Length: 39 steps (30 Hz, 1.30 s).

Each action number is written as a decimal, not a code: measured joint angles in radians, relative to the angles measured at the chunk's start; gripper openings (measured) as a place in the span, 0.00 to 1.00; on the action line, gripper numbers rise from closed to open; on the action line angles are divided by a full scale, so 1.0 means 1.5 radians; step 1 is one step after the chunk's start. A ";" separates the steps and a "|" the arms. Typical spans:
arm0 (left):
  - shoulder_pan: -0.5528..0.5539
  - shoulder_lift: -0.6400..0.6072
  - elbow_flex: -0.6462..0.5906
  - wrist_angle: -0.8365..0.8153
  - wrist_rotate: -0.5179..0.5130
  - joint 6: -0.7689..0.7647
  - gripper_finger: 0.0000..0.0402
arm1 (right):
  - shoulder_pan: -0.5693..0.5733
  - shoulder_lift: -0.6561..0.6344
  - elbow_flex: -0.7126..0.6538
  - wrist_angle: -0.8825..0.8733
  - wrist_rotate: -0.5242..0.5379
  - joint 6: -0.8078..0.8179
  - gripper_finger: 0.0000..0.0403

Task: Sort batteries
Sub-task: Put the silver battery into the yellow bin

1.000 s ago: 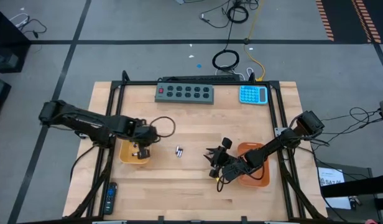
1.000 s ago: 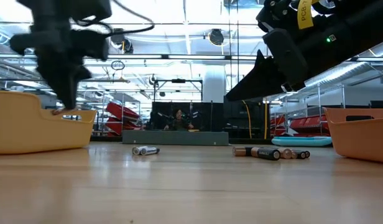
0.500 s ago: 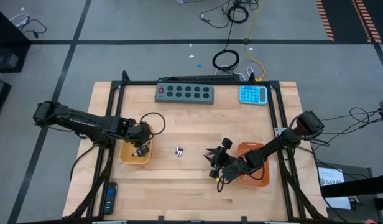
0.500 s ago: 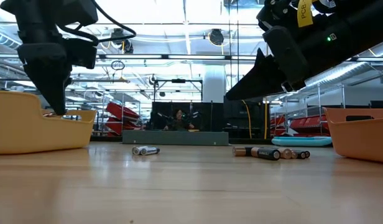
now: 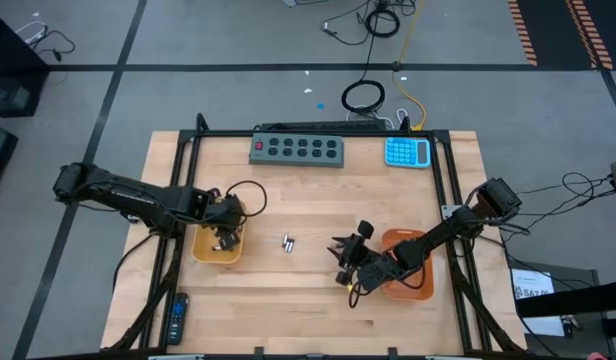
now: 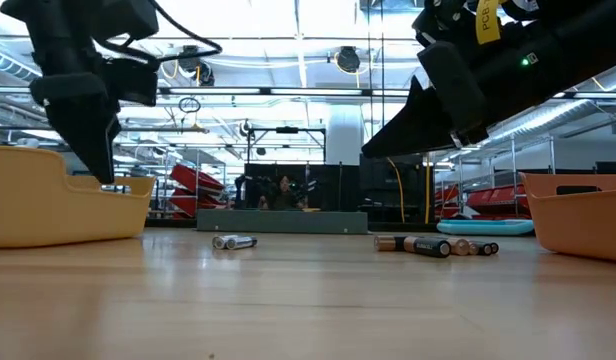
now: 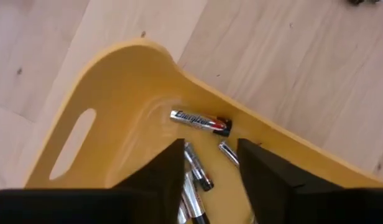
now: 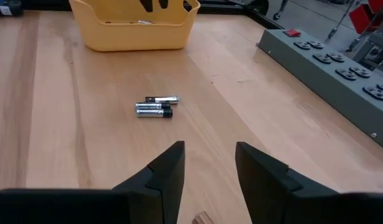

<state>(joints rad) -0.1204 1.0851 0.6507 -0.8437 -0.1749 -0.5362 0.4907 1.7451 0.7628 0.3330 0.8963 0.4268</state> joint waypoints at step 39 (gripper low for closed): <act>-0.028 0.385 0.140 0.339 -0.023 -0.144 0.53 | -0.043 0.081 0.000 0.180 0.010 -0.237 0.33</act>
<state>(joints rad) -0.1622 1.6626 0.8610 -0.3350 -0.2089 -0.7524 0.4267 1.8668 0.7631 0.6025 0.9108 0.0708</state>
